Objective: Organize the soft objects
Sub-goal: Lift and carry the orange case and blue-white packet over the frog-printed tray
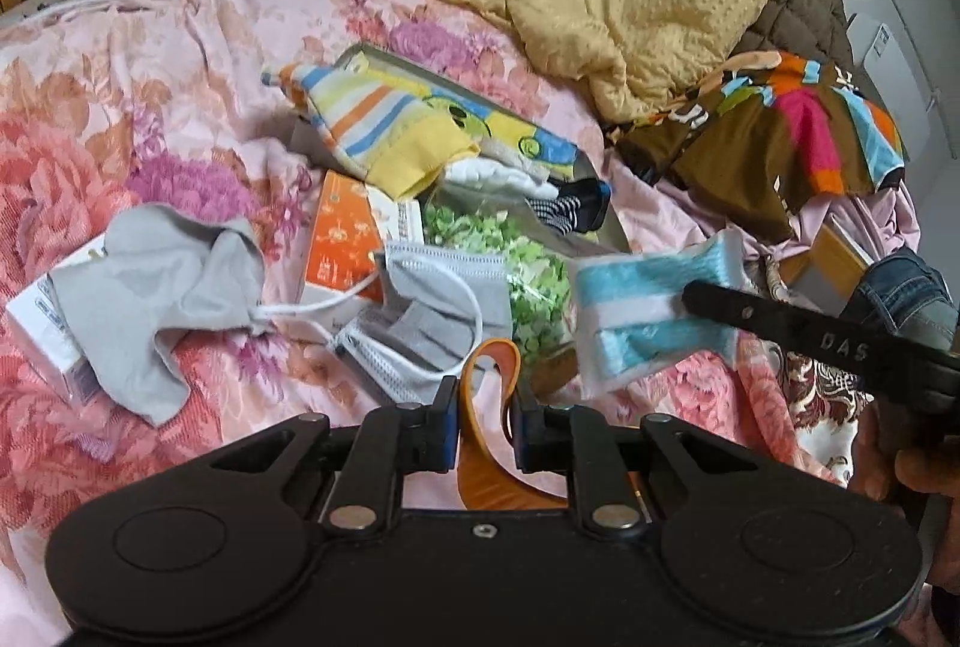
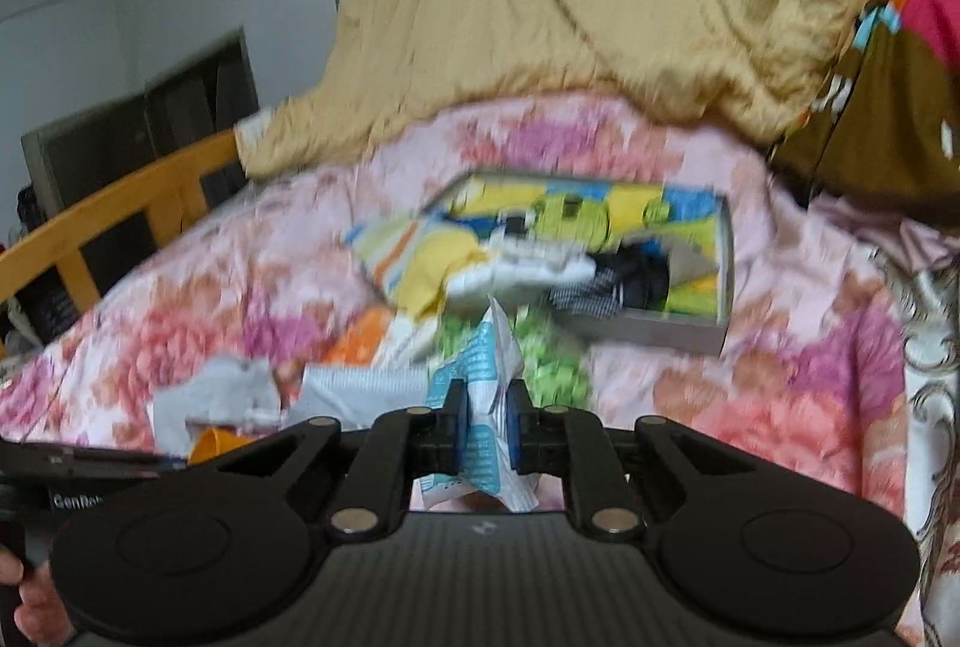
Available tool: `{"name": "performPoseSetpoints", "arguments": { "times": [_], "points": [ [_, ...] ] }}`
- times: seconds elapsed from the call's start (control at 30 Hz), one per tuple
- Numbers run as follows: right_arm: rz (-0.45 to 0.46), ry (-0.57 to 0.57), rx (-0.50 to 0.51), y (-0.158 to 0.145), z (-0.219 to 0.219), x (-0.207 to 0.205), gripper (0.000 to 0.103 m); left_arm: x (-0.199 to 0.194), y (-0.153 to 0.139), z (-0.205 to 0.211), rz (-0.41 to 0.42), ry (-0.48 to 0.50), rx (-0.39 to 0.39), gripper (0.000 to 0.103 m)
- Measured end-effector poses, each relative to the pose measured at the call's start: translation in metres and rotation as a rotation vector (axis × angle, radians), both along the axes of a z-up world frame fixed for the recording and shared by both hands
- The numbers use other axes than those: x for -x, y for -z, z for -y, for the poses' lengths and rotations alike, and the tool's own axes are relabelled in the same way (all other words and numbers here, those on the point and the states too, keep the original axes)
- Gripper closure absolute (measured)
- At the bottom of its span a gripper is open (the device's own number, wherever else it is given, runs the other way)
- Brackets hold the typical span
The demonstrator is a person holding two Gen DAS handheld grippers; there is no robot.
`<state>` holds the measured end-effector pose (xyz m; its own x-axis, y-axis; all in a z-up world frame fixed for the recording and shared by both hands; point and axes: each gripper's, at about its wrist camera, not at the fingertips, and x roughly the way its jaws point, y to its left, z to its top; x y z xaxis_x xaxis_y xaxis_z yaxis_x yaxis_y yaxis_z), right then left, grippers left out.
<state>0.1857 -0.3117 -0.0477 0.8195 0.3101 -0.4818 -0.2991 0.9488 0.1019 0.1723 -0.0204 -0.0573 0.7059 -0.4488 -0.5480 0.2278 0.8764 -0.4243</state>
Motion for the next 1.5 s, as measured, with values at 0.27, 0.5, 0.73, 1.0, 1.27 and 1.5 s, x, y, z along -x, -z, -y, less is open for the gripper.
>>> {"name": "performPoseSetpoints", "arguments": {
  "times": [0.27, 0.5, 0.73, 1.0, 1.27, 1.5],
  "points": [
    [0.138, 0.056, -0.025, -0.01, 0.004, 0.002, 0.089, -0.011, -0.016, 0.001, 0.057, -0.038, 0.016, 0.085],
    [0.213, 0.118, -0.023, -0.014, 0.01, -0.008, 0.089, -0.04, -0.042, 0.014, 0.126, -0.077, 0.01, 0.085],
    [0.221, 0.168, -0.08, -0.009, 0.018, -0.046, 0.089, -0.097, -0.067, 0.033, 0.172, -0.108, 0.033, 0.085],
    [0.258, 0.255, -0.213, -0.013, 0.043, -0.112, 0.089, -0.179, -0.083, 0.058, 0.194, -0.14, -0.008, 0.084],
    [0.242, 0.33, -0.353, -0.003, 0.066, -0.167, 0.089, -0.248, -0.071, 0.083, 0.168, -0.173, -0.019, 0.084],
    [0.19, 0.362, -0.388, 0.007, 0.08, -0.189, 0.089, -0.274, -0.056, 0.109, 0.153, -0.156, -0.04, 0.084]
  ]
}}
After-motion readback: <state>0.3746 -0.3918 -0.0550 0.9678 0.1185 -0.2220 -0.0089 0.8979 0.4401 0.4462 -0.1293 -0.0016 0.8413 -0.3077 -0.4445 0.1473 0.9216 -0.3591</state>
